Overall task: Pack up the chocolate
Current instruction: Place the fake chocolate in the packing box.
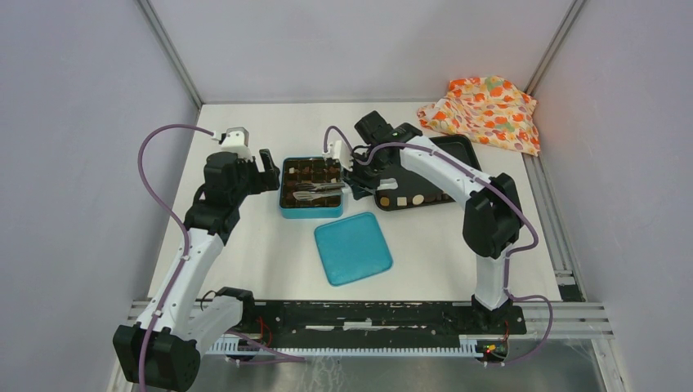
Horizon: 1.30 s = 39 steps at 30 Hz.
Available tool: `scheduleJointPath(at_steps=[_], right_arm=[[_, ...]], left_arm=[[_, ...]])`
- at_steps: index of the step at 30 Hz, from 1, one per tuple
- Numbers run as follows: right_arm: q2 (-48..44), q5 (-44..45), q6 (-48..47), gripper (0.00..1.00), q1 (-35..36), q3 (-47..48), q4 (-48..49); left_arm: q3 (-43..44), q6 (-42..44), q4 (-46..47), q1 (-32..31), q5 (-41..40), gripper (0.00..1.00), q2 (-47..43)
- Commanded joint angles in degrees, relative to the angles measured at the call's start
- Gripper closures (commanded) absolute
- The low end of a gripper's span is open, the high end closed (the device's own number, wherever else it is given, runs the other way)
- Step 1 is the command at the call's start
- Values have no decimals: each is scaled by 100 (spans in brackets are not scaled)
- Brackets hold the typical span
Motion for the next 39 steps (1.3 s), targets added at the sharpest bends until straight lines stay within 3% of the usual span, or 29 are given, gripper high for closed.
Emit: scheduleJointPath(at_steps=[1,13,25,33,39], right_arm=[[52,-21,71,69,45,247,86],[-14,50,49,59,51,193,60],[-140,7,26,58,54,172,32],[-878,-237,-71,58,-192,-347,78],[-1763,-509,-199,58,-887,-1315,312]], left_arm=[[18,285,137,-28,8,8,-59],[18,288,135,-32,17,8,-59],[18,290,132,-29,9,8,-62],[26,292,139,-33,8,8,-81],[25,279,134,-28,20,8,-88]])
